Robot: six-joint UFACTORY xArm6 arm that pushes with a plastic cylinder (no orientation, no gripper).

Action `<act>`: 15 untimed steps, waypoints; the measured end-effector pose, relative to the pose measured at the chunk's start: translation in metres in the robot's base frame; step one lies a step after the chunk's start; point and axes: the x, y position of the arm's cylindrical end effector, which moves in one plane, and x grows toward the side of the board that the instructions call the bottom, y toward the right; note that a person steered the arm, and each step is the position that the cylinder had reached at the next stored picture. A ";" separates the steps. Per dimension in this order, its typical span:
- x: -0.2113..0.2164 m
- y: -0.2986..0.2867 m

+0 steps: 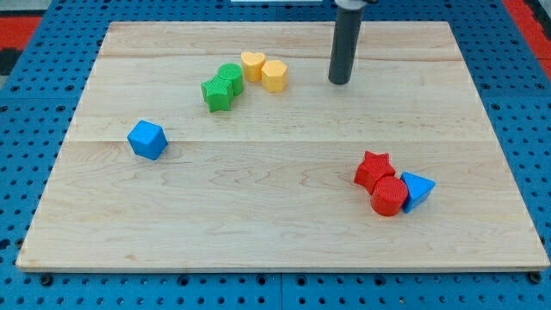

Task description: Push the heart to the bottom right of the hexagon

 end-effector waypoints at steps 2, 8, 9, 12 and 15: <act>-0.049 -0.125; 0.138 -0.046; 0.106 -0.055; 0.029 -0.116; 0.064 -0.192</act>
